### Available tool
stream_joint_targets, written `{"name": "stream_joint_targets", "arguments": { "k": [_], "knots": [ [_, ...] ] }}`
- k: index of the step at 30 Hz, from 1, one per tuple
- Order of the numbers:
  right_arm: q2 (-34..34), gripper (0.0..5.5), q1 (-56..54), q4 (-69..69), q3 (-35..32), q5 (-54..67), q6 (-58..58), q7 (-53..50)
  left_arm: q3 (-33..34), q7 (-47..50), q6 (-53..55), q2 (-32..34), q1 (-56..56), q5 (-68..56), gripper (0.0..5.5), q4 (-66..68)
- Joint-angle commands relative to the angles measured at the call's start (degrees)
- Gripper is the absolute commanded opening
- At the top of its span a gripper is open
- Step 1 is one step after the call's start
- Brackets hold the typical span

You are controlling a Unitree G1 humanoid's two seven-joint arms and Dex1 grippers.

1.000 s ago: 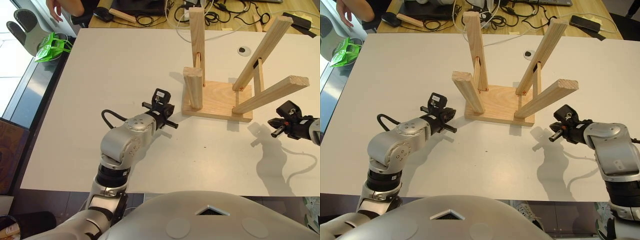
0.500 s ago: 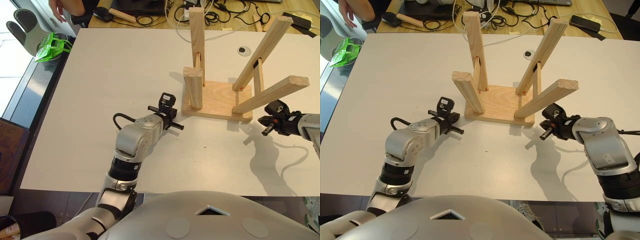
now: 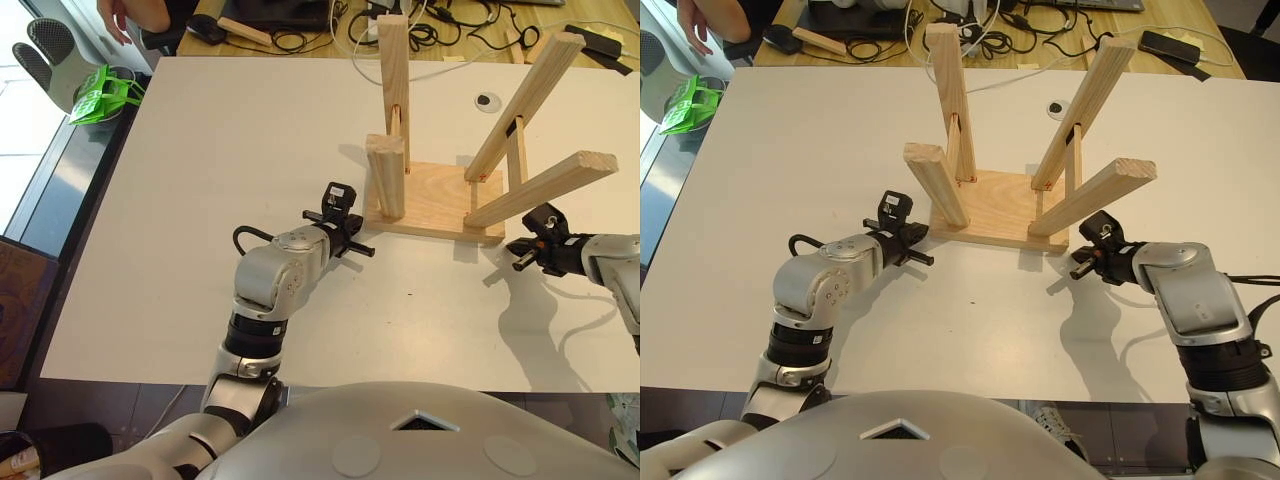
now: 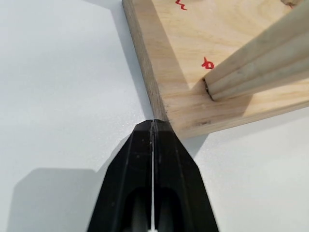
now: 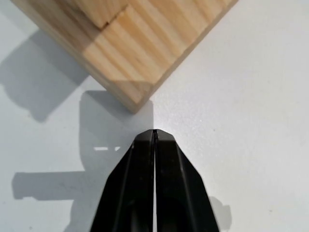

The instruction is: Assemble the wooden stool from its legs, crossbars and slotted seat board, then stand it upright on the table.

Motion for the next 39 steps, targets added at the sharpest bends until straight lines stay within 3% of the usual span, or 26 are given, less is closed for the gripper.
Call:
{"name": "stream_joint_targets", "arguments": {
  "k": [1, 13, 17, 20, 28, 39],
  "knots": [
    [1.42, 0.00, -1.12, 1.32, 1.06, 0.64, 0.80, -0.44, 0.50, -0.58, 1.36, -0.45, -1.21, 0.03, 0.03, -0.08],
    [3.01, 0.00, -5.48, 4.76, 1.11, -1.60, 2.15, -4.40, 0.11, -0.25, 2.33, -1.69, -1.71, 1.20, 0.03, 1.49],
    [12.38, 0.00, -11.84, 11.85, -10.70, 1.76, 15.36, -11.51, 0.34, -0.25, 2.27, -2.10, -1.66, 1.34, 0.03, 1.52],
    [14.87, 0.00, -14.66, 14.88, -15.95, 1.89, 18.63, -15.05, 0.61, -0.36, 2.27, -2.26, -1.65, 1.35, 0.03, 1.46],
    [12.63, 0.00, -12.63, 9.82, -12.85, 8.14, 23.16, -10.23, 1.03, -0.68, 2.30, -2.74, -1.91, 1.11, 0.03, 1.28],
    [9.96, 0.00, -9.72, 6.70, -10.42, 12.06, 19.51, -6.18, 2.18, -3.68, 1.76, -3.53, -1.45, -1.03, 0.03, 0.67]
  ]
}}
